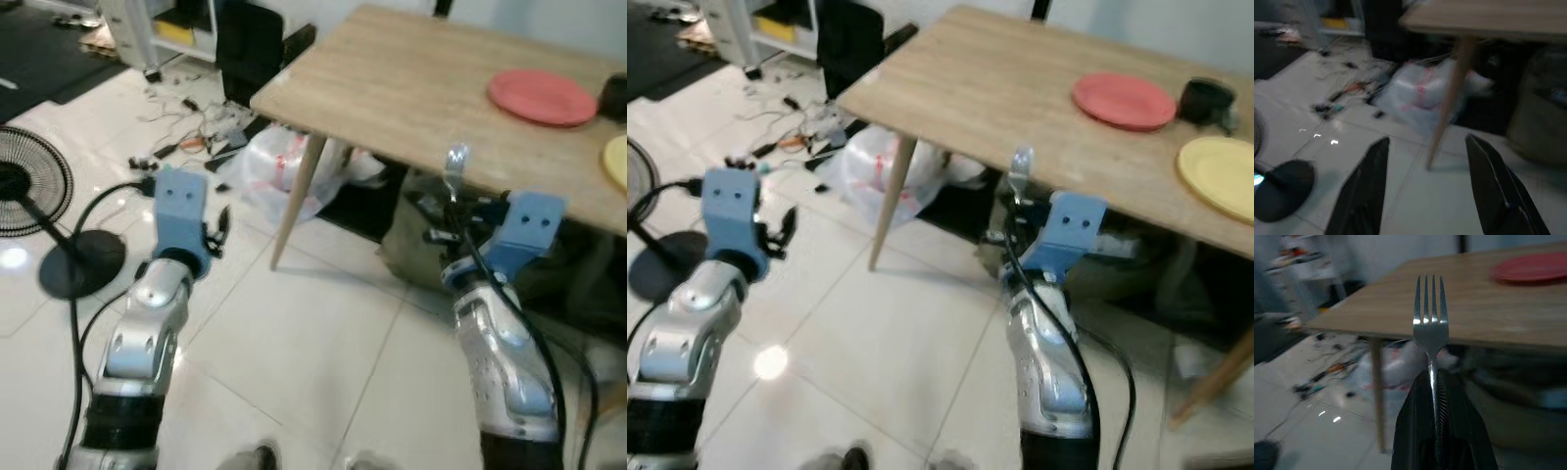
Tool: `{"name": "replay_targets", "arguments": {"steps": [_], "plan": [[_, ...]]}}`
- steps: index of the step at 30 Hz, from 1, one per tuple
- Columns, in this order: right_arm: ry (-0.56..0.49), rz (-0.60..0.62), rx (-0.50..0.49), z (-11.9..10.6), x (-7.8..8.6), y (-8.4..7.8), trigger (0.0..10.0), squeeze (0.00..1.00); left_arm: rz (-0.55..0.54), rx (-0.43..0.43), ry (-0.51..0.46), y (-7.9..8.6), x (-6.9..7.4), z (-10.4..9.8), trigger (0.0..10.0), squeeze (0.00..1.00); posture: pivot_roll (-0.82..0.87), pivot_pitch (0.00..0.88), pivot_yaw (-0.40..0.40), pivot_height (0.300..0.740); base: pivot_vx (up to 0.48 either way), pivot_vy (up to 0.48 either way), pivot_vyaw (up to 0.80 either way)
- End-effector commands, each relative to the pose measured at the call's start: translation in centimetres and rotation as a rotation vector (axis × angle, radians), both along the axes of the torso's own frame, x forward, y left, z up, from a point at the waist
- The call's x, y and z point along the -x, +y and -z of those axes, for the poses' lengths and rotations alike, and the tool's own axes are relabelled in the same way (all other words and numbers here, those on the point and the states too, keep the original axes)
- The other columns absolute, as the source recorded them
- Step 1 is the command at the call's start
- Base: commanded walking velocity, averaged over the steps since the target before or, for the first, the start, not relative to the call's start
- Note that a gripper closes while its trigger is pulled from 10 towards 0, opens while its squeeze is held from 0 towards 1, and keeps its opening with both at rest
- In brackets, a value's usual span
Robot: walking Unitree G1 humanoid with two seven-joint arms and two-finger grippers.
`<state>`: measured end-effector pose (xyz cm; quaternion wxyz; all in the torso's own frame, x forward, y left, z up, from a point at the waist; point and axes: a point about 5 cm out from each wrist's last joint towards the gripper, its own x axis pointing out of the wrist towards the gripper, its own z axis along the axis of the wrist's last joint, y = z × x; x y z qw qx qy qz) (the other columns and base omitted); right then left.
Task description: Setting the table
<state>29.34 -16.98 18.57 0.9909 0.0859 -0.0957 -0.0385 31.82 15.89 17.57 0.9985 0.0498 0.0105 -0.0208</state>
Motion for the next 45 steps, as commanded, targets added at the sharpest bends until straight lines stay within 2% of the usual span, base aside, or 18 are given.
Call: {"name": "replay_targets", "arguments": {"steps": [1,10,35,45], "plan": [[0.004,0.011,-0.015,0.12,0.12,-0.21,10.0,0.00,0.006,-0.003,0.005,-0.20,-0.08,0.00,10.0,0.00,-0.14,0.042,0.074,0.740,0.000,0.000,-0.80],[0.005,0.012,-0.018,0.15,0.15,-0.21,10.0,0.00,0.017,0.018,0.002,-0.38,-0.09,-0.17,10.0,0.00,-0.14,0.042,0.077,0.740,0.000,0.000,-0.80],[0.008,0.021,-0.020,0.19,0.18,-0.30,10.0,0.00,0.030,0.001,0.000,-0.55,-0.14,-0.18,10.0,0.00,-0.14,0.043,0.082,0.740,0.000,0.000,-0.80],[0.000,0.029,-0.016,-0.08,0.25,-0.52,10.0,0.00,0.102,-0.014,-0.021,-1.03,-0.09,-0.60,10.0,0.00,-0.14,0.049,0.085,0.740,0.000,0.000,-0.80]]}}
